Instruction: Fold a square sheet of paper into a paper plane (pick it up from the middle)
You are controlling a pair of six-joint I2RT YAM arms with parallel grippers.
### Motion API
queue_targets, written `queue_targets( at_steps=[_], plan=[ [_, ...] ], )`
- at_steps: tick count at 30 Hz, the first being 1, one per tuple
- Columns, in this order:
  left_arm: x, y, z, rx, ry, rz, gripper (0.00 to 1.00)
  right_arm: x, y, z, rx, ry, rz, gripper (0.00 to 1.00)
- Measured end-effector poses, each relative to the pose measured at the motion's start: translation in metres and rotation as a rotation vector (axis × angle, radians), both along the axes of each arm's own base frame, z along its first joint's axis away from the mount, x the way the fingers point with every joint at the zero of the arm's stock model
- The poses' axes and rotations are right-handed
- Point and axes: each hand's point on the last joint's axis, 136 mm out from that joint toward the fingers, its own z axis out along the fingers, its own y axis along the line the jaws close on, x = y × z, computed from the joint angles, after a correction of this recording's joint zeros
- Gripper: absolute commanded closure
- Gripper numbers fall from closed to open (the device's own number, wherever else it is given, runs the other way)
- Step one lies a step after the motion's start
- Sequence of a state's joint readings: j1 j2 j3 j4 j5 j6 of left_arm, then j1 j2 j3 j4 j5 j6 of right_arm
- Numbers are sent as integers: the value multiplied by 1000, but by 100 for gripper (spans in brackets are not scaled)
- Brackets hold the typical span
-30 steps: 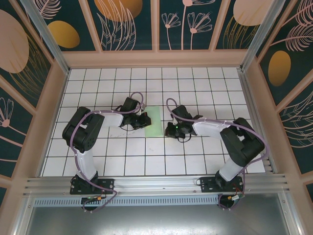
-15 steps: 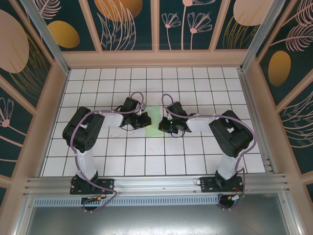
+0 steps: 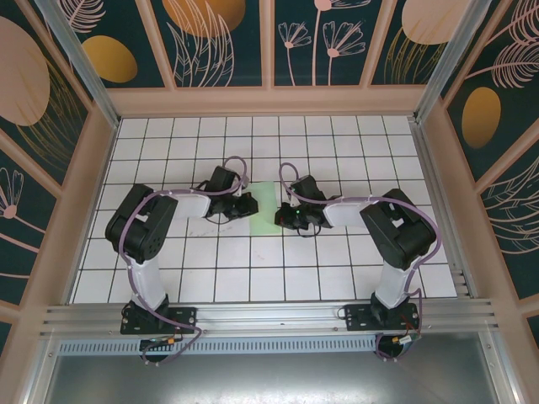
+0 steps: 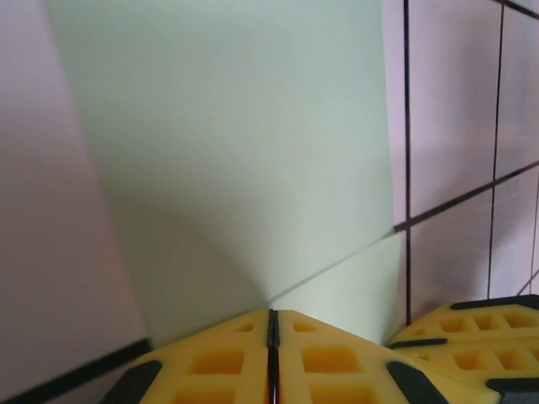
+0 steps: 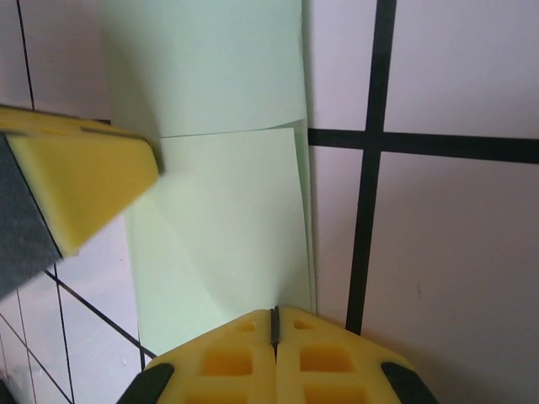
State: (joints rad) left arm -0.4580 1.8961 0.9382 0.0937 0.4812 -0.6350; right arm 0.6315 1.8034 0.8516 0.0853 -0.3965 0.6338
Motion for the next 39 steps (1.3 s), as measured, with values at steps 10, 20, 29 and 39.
queue_targets(
  at_steps=[10,20,29,39],
  plan=[
    [38,46,27,79,-99,131,71,2,1,4,10,6,4,96],
    [45,68,132,59,-333,272,22,42,2,71,99,-177,-24,52],
    [30,103,124,168,-359,383,2,59,-8,66,109,-216,4,47],
    [26,88,113,81,-329,352,1,49,3,31,124,-169,118,68]
  ],
)
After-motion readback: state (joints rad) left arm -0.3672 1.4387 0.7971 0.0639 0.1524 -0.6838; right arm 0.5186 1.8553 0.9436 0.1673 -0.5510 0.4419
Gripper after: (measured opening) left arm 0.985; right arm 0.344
